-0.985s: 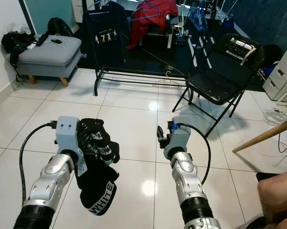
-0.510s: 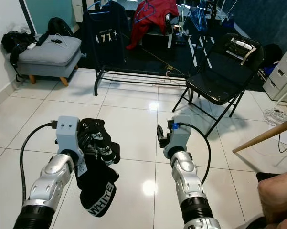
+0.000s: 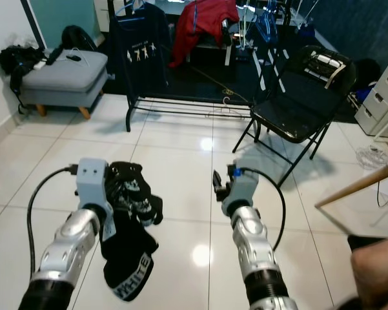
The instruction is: Hang hanger
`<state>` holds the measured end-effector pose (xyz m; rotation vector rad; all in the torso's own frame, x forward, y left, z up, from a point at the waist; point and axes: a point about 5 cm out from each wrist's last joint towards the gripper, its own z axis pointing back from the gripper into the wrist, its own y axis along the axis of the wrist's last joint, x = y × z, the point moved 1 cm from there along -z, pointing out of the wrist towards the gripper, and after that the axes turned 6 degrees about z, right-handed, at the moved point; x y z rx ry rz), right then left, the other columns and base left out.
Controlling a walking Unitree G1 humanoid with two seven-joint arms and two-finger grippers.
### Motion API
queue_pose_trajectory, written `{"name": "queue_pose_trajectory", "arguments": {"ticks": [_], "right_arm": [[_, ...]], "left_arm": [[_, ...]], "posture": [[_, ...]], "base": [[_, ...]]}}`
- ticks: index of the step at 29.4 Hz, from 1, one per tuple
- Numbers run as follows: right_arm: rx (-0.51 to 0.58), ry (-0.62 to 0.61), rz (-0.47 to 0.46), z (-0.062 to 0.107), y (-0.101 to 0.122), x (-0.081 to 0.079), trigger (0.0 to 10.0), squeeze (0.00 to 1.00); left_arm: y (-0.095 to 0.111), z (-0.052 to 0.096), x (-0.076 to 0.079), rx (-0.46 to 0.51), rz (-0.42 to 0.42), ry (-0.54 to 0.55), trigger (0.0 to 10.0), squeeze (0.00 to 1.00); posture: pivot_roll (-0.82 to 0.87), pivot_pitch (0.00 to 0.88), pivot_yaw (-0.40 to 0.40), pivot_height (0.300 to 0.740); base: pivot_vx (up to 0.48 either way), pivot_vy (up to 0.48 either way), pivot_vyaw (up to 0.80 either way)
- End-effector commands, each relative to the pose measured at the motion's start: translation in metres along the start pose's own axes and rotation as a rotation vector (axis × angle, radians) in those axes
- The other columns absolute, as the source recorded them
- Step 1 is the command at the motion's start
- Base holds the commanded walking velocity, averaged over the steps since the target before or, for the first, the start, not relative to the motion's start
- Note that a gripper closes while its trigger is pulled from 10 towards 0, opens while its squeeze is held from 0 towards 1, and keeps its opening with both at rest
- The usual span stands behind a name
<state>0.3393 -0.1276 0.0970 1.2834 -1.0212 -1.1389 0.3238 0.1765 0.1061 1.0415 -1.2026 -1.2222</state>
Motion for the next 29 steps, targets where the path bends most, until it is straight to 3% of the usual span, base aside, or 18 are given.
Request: {"name": "queue_pose_trajectory", "arguments": {"ticks": [1, 29], "right_arm": [[0.009, 0.003, -0.013, -0.0004, 0.0019, -0.0017, 10.0, 0.00], [0.018, 0.015, -0.023, -0.0012, 0.0022, -0.0033, 10.0, 0.00]], "left_arm": [[0.0055, 0.0005, 0.0005, 0.020, 0.001, -0.006, 10.0, 0.00], [0.0063, -0.0005, 0.0034, 0.023, -0.001, -0.023, 10.0, 0.00]], "posture": [[0.00, 0.097, -0.060, 0.740], [0.00, 0.075, -0.056, 0.740]], "base": [[0.244, 0.000, 0.00], [0.248, 0.000, 0.00]]}}
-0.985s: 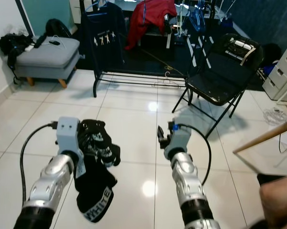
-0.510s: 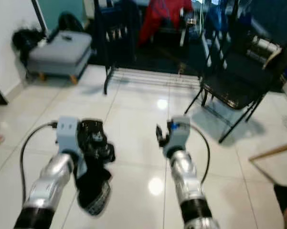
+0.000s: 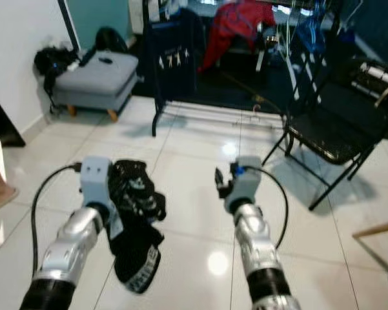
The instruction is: Hang hanger
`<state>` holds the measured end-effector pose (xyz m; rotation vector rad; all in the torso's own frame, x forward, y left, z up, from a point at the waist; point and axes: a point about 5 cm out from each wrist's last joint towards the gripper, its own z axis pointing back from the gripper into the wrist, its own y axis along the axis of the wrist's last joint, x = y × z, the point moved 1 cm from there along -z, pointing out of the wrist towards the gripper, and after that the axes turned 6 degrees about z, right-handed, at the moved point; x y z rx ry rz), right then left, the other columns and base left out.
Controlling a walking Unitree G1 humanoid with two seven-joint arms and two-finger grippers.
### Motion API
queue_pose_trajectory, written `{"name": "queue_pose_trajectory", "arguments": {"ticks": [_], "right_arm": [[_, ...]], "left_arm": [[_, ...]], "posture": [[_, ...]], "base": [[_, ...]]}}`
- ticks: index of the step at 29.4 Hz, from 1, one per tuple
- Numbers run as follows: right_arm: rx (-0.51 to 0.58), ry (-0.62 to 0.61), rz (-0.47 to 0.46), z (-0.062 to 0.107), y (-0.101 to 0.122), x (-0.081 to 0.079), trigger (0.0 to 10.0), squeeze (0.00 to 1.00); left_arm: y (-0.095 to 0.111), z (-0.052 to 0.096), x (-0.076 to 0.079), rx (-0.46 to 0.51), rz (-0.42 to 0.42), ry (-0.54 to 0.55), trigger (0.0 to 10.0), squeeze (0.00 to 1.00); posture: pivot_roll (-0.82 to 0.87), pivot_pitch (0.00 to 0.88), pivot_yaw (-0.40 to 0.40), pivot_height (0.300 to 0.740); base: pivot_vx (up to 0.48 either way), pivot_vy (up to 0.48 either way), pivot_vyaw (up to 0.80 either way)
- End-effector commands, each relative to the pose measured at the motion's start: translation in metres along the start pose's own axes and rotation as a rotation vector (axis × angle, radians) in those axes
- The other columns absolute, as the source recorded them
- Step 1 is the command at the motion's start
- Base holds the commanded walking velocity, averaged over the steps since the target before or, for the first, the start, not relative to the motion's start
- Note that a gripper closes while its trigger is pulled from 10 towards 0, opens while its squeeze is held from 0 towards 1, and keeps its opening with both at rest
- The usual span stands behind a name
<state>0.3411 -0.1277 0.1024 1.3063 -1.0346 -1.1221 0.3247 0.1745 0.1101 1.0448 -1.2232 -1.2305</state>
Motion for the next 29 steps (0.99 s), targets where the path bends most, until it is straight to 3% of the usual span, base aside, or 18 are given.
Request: {"name": "queue_pose_trajectory", "arguments": {"ticks": [1, 29], "right_arm": [[-0.011, 0.002, -0.033, 0.0005, -0.0039, -0.0031, 10.0, 0.00], [-0.012, -0.003, -0.031, 0.0015, -0.0035, -0.0025, 10.0, 0.00]], "left_arm": [[0.0024, 0.0000, 0.0010, 0.011, 0.003, -0.006, 10.0, 0.00], [0.0022, 0.0007, 0.0010, 0.010, 0.008, -0.005, 10.0, 0.00]], "posture": [[0.00, 0.075, -0.054, 0.740], [0.00, 0.083, -0.058, 0.740]], "base": [[0.259, 0.000, 0.00], [0.258, 0.000, 0.00]]}}
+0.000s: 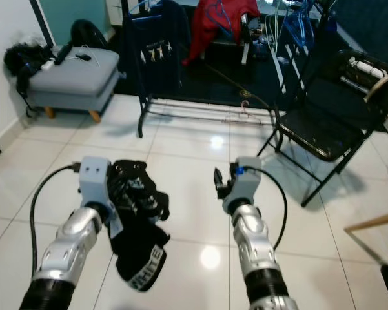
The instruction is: Hang hanger
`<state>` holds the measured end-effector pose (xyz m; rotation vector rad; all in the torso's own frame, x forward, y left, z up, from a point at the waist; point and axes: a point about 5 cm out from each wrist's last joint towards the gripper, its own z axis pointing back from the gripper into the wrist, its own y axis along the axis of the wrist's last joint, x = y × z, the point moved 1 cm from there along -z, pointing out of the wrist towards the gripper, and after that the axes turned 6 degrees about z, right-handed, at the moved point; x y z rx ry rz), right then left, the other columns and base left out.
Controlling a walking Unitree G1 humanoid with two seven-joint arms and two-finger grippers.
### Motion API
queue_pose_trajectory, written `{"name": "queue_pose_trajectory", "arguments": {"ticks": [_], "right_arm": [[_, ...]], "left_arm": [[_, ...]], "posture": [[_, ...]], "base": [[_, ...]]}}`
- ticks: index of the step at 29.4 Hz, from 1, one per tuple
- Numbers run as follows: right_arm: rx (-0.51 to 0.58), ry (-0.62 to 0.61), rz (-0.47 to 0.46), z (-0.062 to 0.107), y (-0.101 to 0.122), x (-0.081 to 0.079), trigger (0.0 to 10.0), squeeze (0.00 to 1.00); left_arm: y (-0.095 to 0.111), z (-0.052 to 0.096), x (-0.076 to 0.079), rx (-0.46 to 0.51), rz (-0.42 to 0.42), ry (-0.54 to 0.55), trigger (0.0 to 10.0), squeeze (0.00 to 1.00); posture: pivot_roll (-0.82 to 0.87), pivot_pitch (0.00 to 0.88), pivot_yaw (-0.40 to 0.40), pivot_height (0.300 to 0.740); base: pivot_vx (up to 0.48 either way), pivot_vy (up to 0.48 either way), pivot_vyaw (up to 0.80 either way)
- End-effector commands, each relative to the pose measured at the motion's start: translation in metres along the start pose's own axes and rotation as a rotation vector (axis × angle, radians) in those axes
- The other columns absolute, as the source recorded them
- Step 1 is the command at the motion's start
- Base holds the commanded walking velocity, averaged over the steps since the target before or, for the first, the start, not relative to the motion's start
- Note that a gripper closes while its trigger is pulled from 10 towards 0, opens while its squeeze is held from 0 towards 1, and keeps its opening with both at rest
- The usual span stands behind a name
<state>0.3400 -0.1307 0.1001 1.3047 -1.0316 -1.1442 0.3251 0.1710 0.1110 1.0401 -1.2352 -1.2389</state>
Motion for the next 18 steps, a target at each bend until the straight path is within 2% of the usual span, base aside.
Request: {"name": "queue_pose_trajectory", "arguments": {"ticks": [1, 12, 18], "right_arm": [[-0.006, 0.009, -0.017, 0.0000, -0.0014, -0.0053, 10.0, 0.00], [-0.009, 0.008, -0.026, 0.0000, -0.0018, -0.0054, 10.0, 0.00], [-0.010, 0.006, -0.024, -0.0003, -0.0013, -0.0049, 10.0, 0.00]], "left_arm": [[0.0015, 0.0013, -0.0024, 0.007, 0.009, 0.009, 10.0, 0.00], [0.0011, 0.0016, -0.0027, 0.007, 0.009, 0.009, 10.0, 0.00], [0.0016, 0.0010, -0.0023, 0.006, 0.010, 0.009, 10.0, 0.00]], "posture": [[0.00, 0.083, -0.058, 0.740], [0.00, 0.083, -0.058, 0.740], [0.00, 0.091, -0.059, 0.740]], "base": [[0.262, 0.000, 0.00], [0.259, 0.000, 0.00], [0.259, 0.000, -0.66]]}}
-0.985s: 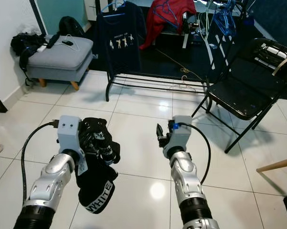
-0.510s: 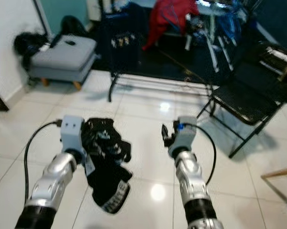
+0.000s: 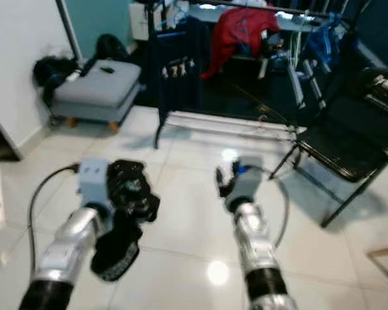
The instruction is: Hang hanger
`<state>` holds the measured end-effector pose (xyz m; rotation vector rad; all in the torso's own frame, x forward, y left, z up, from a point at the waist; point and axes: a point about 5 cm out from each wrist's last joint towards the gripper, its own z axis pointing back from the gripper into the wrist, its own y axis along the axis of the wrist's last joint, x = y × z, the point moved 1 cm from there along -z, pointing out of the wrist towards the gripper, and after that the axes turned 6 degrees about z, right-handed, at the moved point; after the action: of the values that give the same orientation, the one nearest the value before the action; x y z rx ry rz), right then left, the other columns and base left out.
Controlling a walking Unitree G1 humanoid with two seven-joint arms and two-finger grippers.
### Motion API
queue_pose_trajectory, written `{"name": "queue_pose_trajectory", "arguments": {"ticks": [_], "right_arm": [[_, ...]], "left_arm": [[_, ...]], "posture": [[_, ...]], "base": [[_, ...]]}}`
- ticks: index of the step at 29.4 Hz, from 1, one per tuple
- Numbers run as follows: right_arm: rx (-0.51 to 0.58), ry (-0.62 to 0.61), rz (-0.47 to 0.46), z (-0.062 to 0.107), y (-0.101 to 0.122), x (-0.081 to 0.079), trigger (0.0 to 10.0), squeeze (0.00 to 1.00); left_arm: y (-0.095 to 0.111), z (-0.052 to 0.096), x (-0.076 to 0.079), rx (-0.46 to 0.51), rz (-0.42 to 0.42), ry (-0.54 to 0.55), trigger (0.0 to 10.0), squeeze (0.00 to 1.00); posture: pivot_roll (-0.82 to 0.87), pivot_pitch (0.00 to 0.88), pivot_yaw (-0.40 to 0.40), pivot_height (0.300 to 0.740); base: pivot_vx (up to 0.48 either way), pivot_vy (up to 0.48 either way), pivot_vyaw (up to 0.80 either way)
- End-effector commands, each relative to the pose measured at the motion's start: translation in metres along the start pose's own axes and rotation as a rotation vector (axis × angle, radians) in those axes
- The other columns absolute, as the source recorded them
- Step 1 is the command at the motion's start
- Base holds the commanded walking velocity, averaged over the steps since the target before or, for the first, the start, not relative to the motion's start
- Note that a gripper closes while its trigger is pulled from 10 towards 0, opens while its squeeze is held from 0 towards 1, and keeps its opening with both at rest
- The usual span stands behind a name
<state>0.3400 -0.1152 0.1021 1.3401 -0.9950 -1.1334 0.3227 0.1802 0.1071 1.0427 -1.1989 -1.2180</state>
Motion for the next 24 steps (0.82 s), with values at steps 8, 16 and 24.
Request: {"name": "queue_pose_trajectory", "arguments": {"ticks": [8, 16, 24], "right_arm": [[-0.013, -0.034, 0.001, 0.0019, -0.0011, 0.0102, 10.0, 0.00], [-0.003, -0.039, 0.004, 0.0006, 0.0016, 0.0117, 10.0, 0.00], [0.017, -0.021, 0.011, -0.0018, 0.0058, 0.0098, 10.0, 0.00]], "left_arm": [[0.0050, -0.0025, 0.0080, 0.022, 0.008, -0.026, 10.0, 0.00], [0.0063, -0.0041, 0.0081, 0.026, 0.013, -0.021, 10.0, 0.00], [0.0102, -0.0068, 0.0104, 0.044, 0.018, -0.008, 10.0, 0.00]], "posture": [[0.00, 0.092, -0.058, 0.740], [-0.01, 0.081, -0.055, 0.740], [-0.01, 0.083, -0.056, 0.740]], "base": [[0.257, 0.000, -0.80], [0.256, 0.000, -0.30], [0.258, 0.000, 0.00]]}}
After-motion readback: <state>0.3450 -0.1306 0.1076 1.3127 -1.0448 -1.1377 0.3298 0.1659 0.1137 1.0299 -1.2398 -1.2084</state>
